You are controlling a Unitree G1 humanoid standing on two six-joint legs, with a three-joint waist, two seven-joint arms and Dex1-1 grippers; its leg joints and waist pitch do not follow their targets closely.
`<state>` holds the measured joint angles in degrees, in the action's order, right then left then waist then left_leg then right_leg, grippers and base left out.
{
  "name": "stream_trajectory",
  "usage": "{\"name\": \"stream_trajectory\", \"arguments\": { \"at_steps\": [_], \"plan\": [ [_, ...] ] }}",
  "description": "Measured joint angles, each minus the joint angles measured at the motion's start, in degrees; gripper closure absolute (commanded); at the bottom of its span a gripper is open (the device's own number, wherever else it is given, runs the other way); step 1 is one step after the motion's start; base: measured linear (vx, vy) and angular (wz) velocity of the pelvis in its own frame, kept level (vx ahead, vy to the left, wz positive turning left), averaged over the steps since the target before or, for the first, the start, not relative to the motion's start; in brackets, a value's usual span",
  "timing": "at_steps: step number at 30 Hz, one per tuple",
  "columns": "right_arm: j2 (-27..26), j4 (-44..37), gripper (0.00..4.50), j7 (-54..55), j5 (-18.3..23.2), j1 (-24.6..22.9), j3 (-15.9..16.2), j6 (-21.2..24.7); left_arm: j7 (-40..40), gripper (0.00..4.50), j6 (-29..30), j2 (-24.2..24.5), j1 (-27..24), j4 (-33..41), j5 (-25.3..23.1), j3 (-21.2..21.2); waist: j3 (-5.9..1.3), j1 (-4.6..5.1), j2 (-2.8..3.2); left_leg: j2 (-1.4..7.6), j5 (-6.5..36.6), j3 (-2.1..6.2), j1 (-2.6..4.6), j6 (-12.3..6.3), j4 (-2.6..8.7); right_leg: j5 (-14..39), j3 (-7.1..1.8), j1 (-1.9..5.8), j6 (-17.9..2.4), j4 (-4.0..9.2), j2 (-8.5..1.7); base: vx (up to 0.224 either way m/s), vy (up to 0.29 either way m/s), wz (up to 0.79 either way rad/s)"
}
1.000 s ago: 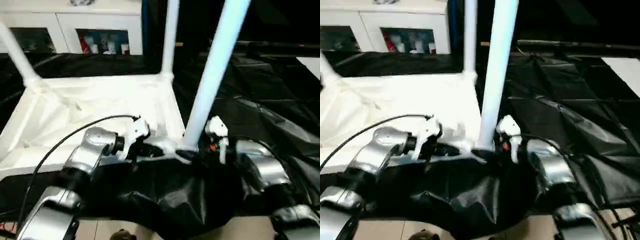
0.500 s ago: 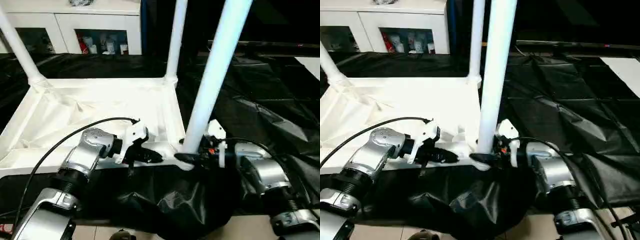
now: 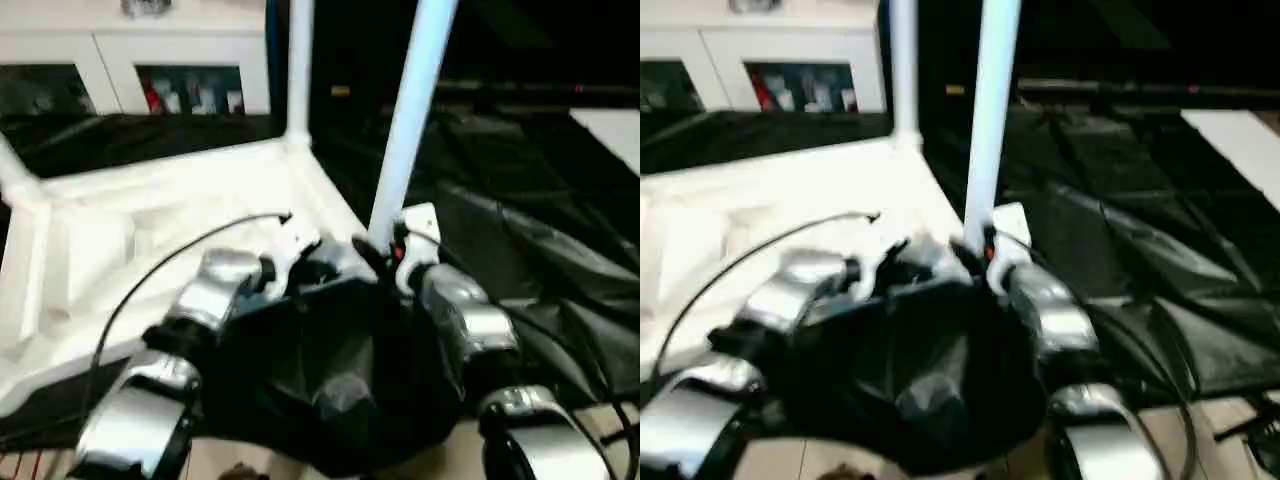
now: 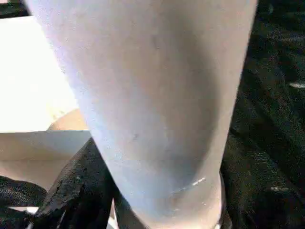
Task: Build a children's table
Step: Rotate leg to tighten
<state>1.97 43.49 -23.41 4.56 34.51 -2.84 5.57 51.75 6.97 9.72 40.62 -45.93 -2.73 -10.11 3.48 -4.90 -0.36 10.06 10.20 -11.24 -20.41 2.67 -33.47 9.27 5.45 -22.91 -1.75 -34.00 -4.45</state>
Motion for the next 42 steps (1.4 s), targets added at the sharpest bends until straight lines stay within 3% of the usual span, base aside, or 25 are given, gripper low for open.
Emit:
{"name": "stream_trajectory", "arguments": {
  "at_steps": [2, 7, 10, 24, 37, 42],
  "plan": [
    [0.00, -0.01, 1.19, -0.30, -0.03, 0.00, 0.00, -0.11, 0.14, 4.50, -0.15, 0.01, 0.00, 0.00, 0.00, 0.06, -0.01, -0.04, 0.03, 0.01, -0.01, 0.00, 0.02, 0.01, 0.14, -0.01, 0.02, -0.04, -0.02, -0.04, 0.02, 0.000, 0.000, 0.00],
    [0.24, -0.07, 0.81, -3.62, 0.02, -0.02, 0.08, -0.42, 2.46, 4.50, -0.75, 0.98, -0.05, 0.04, 0.01, 0.06, -0.01, 0.14, 0.02, 0.02, -0.01, -0.01, -0.01, 0.01, 0.15, 0.00, 0.02, -0.08, -0.01, -0.01, 0.03, 0.000, 0.000, 0.00],
    [2.73, -0.76, 0.57, -11.77, 0.09, -0.99, 2.29, -1.36, 6.40, 4.50, -0.94, 2.86, -0.93, 1.38, 0.44, -0.02, 0.00, 0.31, 0.01, 0.02, 0.00, -0.02, -0.04, 0.00, 0.18, -0.01, 0.02, -0.12, -0.03, -0.02, 0.03, 0.000, 0.000, 0.00],
    [12.76, -10.97, 0.57, -39.63, 2.54, -7.05, 9.69, 0.38, 22.26, 4.50, -1.03, 8.45, -6.09, 9.21, 3.14, -2.51, 0.00, -1.03, 0.01, 0.05, 0.02, -0.04, -0.16, -0.04, 0.05, 0.04, 0.03, -0.16, -0.02, -0.04, 0.03, 0.000, 0.000, 0.00],
    [13.87, -14.21, 1.71, -44.31, 4.56, -8.89, 10.64, 3.78, 26.82, 4.50, 2.66, 10.43, -7.95, 13.54, 4.10, -3.56, 0.00, -1.57, 0.01, 0.05, 0.03, -0.04, -0.17, -0.05, 0.03, 0.08, 0.03, -0.16, 0.05, -0.03, 0.03, 0.000, 0.000, 0.00],
    [12.22, -13.87, 1.81, -39.73, 4.21, -8.93, 9.88, 4.32, 24.50, 4.50, 3.23, 10.36, -7.98, 13.43, 4.00, -3.29, 0.00, -1.26, 0.00, 0.06, 0.02, -0.03, -0.04, -0.04, -0.01, 0.08, 0.03, -0.08, 0.06, -0.07, 0.03, 0.000, 0.000, 0.00]
  ]
}}
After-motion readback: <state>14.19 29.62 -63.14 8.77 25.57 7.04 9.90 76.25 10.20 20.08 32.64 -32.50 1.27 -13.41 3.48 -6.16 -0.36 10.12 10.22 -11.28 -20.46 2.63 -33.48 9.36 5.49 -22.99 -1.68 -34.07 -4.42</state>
